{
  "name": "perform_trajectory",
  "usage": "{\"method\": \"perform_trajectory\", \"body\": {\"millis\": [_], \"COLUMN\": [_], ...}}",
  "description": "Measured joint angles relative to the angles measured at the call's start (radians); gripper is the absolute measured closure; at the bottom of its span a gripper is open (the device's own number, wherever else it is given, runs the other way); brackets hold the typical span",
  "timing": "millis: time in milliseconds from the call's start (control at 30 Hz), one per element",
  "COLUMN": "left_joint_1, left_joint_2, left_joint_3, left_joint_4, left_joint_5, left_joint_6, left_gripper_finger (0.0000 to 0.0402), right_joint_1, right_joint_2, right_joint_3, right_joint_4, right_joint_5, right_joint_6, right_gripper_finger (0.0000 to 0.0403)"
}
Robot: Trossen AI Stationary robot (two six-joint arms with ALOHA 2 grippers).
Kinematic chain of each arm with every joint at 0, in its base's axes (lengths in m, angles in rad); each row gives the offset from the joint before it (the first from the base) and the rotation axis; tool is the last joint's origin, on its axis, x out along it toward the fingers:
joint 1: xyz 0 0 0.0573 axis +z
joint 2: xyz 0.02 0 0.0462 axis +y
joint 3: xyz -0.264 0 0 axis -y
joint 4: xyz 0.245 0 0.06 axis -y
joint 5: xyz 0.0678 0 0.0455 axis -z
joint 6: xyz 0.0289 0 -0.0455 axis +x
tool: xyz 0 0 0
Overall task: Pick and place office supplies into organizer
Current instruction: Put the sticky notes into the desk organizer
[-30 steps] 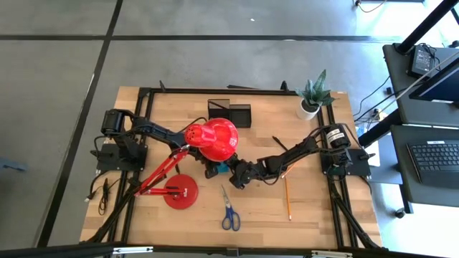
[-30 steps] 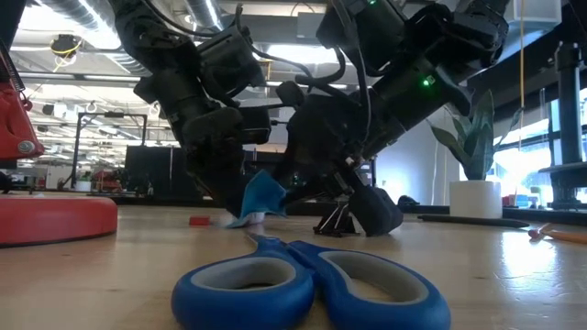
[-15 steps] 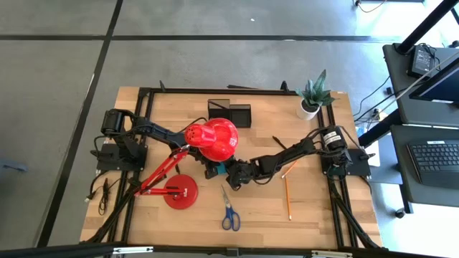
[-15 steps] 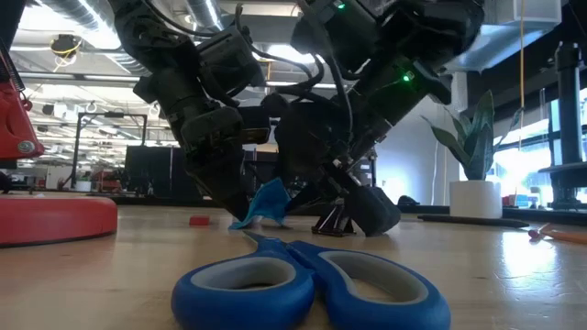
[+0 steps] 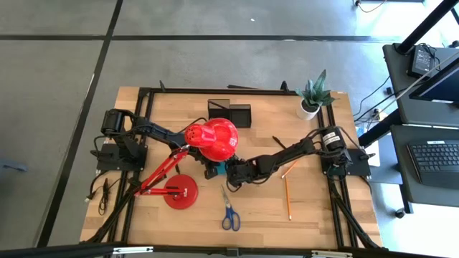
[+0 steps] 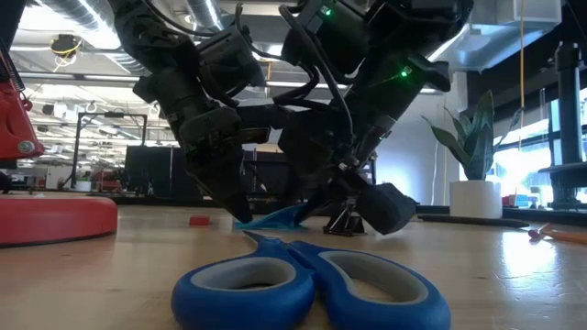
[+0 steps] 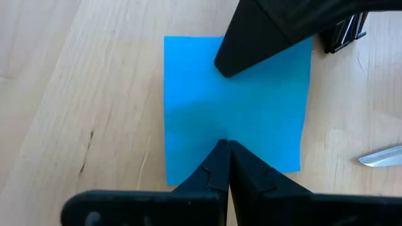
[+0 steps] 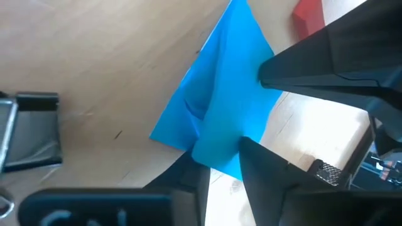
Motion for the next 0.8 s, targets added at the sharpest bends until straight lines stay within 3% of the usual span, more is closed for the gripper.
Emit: {"method": "perform_trajectory", "body": {"millis": [267, 600, 800], "left_joint_1": [0.000, 0.000, 0.000], "left_joint_2": [-0.002, -0.002, -0.002], "left_joint_3": [0.000, 0.000, 0.000], "left_joint_4": [-0.011, -0.013, -0.016], "left_joint_5": [-0.001, -0.001, -0.001], "left_joint_6": [0.000, 0.016, 0.017], "left_gripper_finger": [0.0399, 0.0399, 0.0399], "right_joint_1": [0.000, 0.002, 0.004], "right_joint_2": [0.001, -0.013, -0.078], "right_joint_3": [-0.005, -0.003, 0.001], "right_joint_4": [0.094, 0.075, 0.073], "right_joint_5": [-0.020, -0.027, -0.104], "right_joint_6": [0.005, 0.000, 0.026], "right_gripper_finger": [0.0324, 0.0326, 0.0327]}}
